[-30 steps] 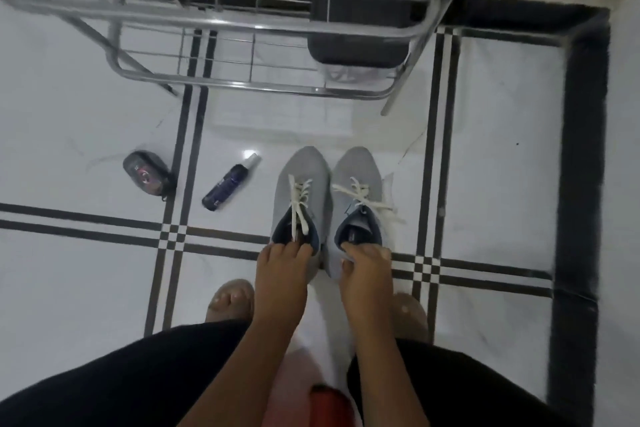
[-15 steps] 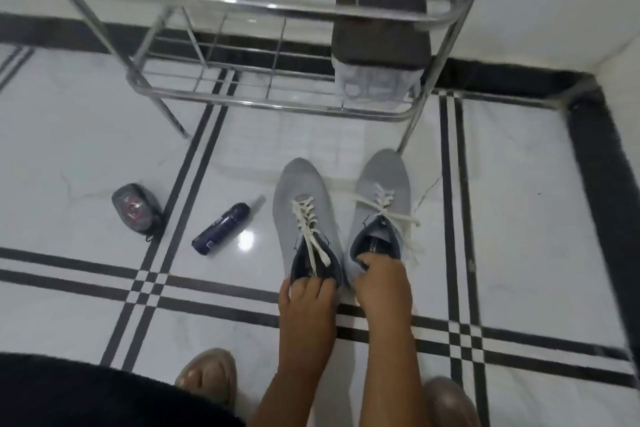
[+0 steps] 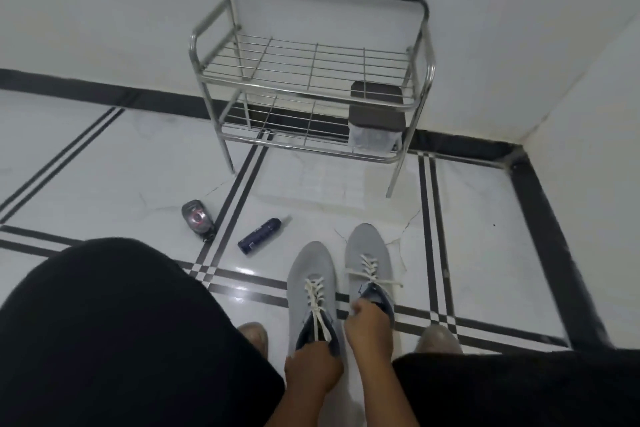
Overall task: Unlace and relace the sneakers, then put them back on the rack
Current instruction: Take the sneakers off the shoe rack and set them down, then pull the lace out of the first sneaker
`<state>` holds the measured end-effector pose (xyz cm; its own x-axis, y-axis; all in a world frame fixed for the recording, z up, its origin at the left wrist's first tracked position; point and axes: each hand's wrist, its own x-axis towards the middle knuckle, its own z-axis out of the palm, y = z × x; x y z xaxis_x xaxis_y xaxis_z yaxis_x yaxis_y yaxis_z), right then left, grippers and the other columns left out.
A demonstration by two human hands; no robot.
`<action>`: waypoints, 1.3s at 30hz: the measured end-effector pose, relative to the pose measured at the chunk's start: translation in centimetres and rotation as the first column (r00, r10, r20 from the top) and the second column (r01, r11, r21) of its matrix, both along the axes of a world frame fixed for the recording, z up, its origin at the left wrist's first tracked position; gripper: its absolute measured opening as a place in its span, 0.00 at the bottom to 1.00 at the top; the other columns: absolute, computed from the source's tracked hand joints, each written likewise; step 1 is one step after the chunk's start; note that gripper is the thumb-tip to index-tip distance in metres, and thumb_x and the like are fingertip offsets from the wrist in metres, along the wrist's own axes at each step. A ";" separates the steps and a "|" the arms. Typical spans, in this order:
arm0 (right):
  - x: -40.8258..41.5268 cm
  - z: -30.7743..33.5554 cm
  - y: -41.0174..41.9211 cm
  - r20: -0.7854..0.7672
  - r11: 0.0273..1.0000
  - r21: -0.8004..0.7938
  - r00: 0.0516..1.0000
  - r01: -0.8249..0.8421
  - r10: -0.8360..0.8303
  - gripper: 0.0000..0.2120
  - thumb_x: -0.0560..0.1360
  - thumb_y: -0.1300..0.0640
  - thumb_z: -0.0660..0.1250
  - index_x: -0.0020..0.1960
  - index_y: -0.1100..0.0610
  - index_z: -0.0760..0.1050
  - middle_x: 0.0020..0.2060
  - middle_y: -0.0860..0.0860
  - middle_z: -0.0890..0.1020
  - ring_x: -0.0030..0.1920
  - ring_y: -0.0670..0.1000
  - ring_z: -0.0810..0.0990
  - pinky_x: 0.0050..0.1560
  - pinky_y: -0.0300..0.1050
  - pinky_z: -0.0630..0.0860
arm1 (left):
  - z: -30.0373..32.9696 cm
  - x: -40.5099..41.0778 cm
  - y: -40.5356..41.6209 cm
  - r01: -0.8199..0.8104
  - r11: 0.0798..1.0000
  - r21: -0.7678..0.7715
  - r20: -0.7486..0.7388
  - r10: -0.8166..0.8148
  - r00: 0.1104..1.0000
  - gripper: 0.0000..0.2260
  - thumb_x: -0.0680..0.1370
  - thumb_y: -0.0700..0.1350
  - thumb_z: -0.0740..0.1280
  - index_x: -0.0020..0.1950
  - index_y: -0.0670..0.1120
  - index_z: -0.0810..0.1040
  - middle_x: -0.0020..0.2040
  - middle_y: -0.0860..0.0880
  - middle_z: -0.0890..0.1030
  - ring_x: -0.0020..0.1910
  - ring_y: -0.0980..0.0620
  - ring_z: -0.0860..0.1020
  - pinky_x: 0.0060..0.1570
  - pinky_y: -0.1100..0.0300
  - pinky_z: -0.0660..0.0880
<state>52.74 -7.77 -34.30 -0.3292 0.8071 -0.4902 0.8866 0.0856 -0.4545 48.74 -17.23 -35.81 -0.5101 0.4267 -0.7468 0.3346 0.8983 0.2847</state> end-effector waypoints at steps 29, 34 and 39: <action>-2.3 -1.3 -1.7 -0.164 0.926 -0.371 0.986 -0.070 0.009 0.10 0.72 0.54 0.64 0.33 0.54 0.69 0.29 0.50 0.72 0.32 0.49 0.71 0.33 0.41 0.67 | -3.0 -2.4 -3.0 -0.455 0.770 0.447 0.013 0.503 0.864 0.12 0.81 0.45 0.59 0.62 0.51 0.76 0.60 0.50 0.77 0.54 0.55 0.75 0.53 0.64 0.71; -3.0 0.6 -0.3 -0.120 0.832 -0.547 0.992 -0.091 0.030 0.09 0.74 0.57 0.60 0.36 0.56 0.70 0.28 0.53 0.70 0.28 0.50 0.67 0.33 0.42 0.65 | -2.7 -2.1 -3.0 -0.185 0.900 0.394 -0.185 0.275 0.943 0.09 0.80 0.51 0.61 0.59 0.52 0.74 0.55 0.53 0.76 0.50 0.55 0.77 0.45 0.66 0.71; -4.0 5.5 1.9 -0.387 0.563 -0.818 0.838 -0.119 -0.384 0.13 0.75 0.62 0.57 0.32 0.55 0.67 0.25 0.49 0.66 0.23 0.46 0.63 0.26 0.38 0.65 | -2.2 -2.2 -3.3 -0.085 0.943 0.321 -0.308 0.188 0.933 0.08 0.80 0.49 0.58 0.54 0.50 0.75 0.48 0.53 0.75 0.41 0.55 0.74 0.36 0.66 0.68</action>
